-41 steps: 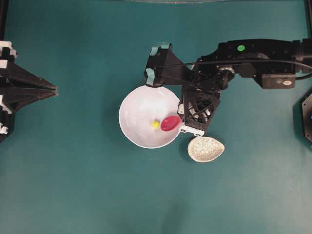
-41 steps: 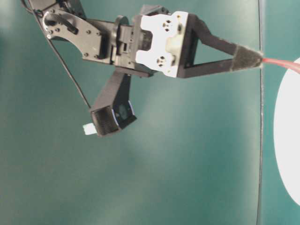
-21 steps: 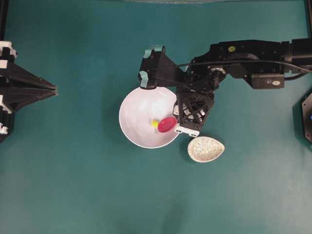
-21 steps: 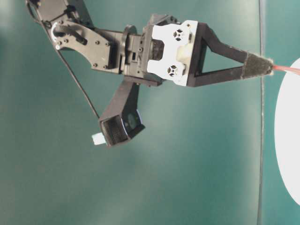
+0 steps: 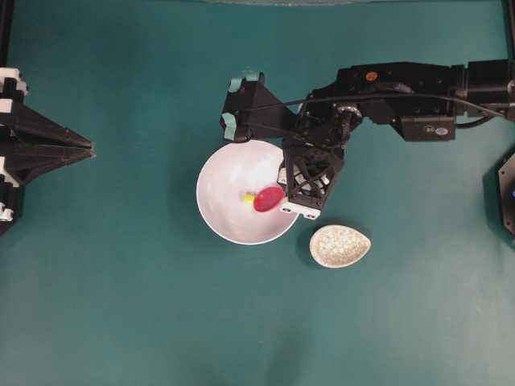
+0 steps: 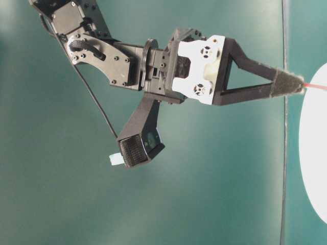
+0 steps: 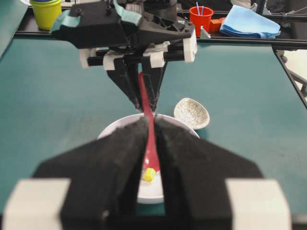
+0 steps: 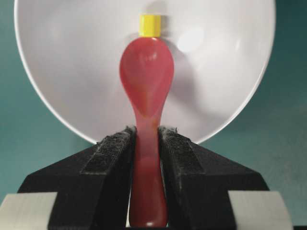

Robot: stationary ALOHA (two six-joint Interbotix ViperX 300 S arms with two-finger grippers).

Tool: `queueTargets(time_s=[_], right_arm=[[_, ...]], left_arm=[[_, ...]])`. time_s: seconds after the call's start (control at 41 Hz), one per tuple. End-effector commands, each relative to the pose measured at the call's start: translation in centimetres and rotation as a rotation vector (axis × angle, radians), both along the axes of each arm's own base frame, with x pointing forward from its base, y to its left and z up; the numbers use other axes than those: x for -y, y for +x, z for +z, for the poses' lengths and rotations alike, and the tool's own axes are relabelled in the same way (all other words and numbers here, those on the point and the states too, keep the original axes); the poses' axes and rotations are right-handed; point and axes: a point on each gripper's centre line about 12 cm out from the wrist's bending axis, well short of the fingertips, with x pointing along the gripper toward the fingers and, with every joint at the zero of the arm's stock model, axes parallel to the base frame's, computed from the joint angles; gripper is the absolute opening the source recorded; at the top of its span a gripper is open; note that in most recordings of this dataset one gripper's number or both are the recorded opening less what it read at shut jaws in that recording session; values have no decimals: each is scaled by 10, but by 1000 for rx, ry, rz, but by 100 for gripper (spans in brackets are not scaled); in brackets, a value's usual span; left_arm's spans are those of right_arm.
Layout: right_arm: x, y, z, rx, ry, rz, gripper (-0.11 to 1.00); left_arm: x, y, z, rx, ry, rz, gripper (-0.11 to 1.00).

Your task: Scoop the yellow hexagonal prism block from the bowl with a spoon using the right arm.

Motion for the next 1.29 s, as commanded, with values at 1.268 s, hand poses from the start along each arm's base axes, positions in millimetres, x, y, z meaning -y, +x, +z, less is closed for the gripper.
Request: queueTargets(time_s=[1.268], right_arm=[[9,22,-2,195,-54,-41,24]], left_arm=[[0,3,9,15,2,1,14]])
